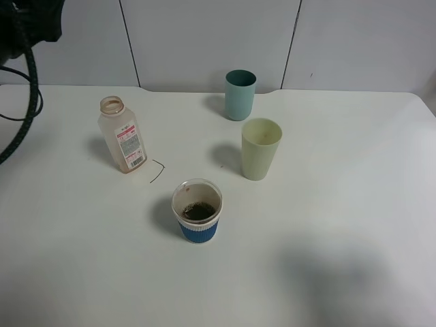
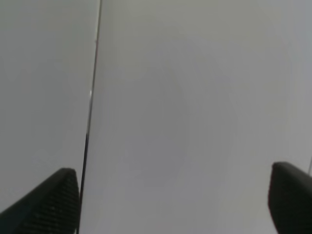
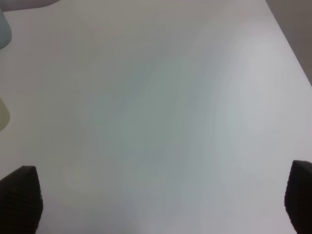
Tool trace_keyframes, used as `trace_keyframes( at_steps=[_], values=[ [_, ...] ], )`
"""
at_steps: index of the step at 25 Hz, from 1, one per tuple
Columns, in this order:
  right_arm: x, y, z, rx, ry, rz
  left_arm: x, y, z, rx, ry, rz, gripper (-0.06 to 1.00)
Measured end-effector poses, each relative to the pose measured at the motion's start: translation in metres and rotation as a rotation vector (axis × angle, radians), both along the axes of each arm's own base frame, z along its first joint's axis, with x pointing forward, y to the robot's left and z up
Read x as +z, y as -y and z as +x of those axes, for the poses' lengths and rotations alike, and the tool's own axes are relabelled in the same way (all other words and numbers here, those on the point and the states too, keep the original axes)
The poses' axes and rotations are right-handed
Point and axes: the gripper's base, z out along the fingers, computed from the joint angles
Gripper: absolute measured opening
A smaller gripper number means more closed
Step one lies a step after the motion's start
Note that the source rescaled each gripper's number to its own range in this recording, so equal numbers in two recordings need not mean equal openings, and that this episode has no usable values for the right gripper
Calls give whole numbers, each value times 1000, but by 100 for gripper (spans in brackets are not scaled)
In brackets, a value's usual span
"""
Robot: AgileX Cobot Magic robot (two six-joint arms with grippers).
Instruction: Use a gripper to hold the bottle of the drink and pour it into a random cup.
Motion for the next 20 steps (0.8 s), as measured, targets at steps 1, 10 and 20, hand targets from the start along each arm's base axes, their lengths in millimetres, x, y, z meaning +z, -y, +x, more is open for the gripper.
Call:
trace_keyframes(
  at_steps=[1,10,20],
  values=[
    [0,0,0,0,0,0,4,-1,-4,0,0,0,66],
    [0,0,0,0,0,0,33,-12,-43,6,-70,12,66],
    [0,0,0,0,0,0,44,-42,-98,123,-188,75,65]
  ],
)
